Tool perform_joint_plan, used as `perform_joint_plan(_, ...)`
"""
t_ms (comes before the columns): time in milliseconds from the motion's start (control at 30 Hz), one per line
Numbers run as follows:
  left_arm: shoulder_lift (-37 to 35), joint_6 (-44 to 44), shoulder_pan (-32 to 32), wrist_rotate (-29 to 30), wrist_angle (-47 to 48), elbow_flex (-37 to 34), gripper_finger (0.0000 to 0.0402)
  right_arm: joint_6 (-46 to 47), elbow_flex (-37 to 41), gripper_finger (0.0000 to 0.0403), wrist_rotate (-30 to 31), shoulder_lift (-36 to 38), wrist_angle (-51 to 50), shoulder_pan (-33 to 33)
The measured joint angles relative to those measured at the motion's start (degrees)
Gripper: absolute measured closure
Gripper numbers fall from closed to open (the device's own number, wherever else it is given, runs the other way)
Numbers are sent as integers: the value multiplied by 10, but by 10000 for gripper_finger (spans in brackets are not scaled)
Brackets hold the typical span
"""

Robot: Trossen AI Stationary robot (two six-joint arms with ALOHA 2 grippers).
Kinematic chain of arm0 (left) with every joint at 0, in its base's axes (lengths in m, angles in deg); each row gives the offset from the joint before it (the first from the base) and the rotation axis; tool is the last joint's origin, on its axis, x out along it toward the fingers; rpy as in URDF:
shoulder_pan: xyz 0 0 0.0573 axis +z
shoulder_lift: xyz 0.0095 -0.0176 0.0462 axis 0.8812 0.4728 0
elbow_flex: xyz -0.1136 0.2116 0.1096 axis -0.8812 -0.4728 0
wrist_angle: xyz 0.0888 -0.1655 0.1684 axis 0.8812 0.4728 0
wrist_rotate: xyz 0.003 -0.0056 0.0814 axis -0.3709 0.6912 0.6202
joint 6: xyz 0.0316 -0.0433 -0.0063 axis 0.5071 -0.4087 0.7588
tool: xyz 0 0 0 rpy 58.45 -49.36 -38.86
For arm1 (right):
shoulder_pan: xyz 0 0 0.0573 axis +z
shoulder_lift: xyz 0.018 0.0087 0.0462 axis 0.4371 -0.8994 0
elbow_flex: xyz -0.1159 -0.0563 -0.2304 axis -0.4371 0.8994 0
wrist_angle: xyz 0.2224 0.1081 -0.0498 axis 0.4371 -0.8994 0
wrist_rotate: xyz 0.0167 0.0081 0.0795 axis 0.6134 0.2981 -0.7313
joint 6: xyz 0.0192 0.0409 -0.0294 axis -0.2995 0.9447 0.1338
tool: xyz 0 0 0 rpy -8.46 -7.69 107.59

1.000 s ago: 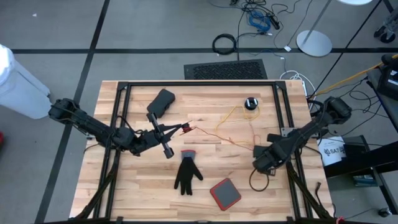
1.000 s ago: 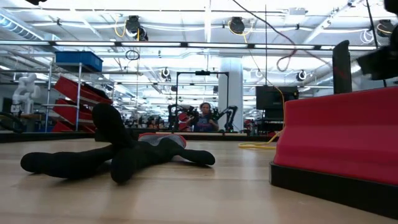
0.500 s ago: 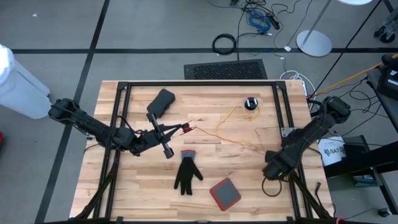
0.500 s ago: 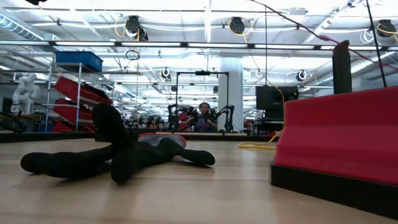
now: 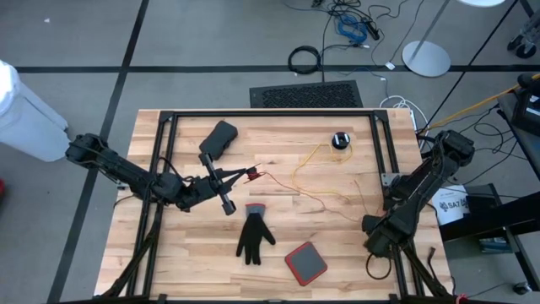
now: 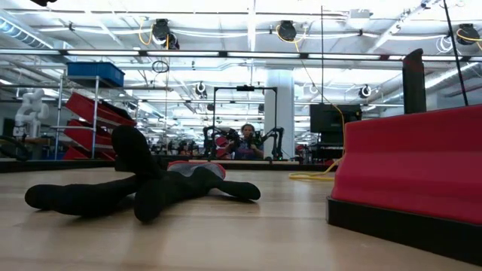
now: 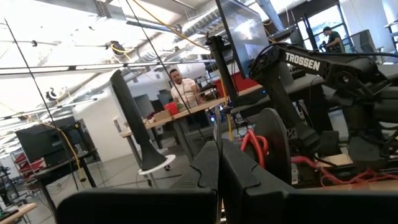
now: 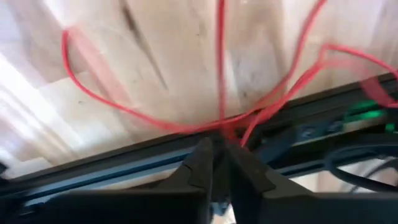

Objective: Coil cords
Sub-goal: Coil the red wire onto the black spool

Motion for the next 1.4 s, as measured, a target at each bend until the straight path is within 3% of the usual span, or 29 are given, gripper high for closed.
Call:
perform_joint_plan(167, 0, 0, 0, 0, 0, 0, 402, 36, 0, 329, 7, 0, 37, 24)
perform_joint_plan(233, 0, 0, 0, 0, 0, 0, 402, 46, -5, 312, 39, 0, 46, 30)
perform_joint_plan(300, 0, 0, 0, 0, 0, 0, 402, 51, -16, 299, 107, 0, 52, 33)
perform_joint_plan(567, 0, -1, 0, 0, 0, 0, 402, -10, -40, 287, 497, 0, 118, 28)
perform_joint_plan(800, 0, -1, 0, 0, 0, 0, 402, -132, -40, 286, 681, 0, 222, -33)
perform_joint_plan(933, 0, -1, 0, 0, 0, 0, 402, -219, -40, 286, 723, 0, 298, -82)
perform_joint_plan(1167, 0, -3, 0, 0, 0, 0, 402, -319, -40, 286, 725, -8, 379, -157)
perform_joint_plan(1400, 0, -4, 0, 0, 0, 0, 402, -476, -40, 286, 712, -74, 544, -217)
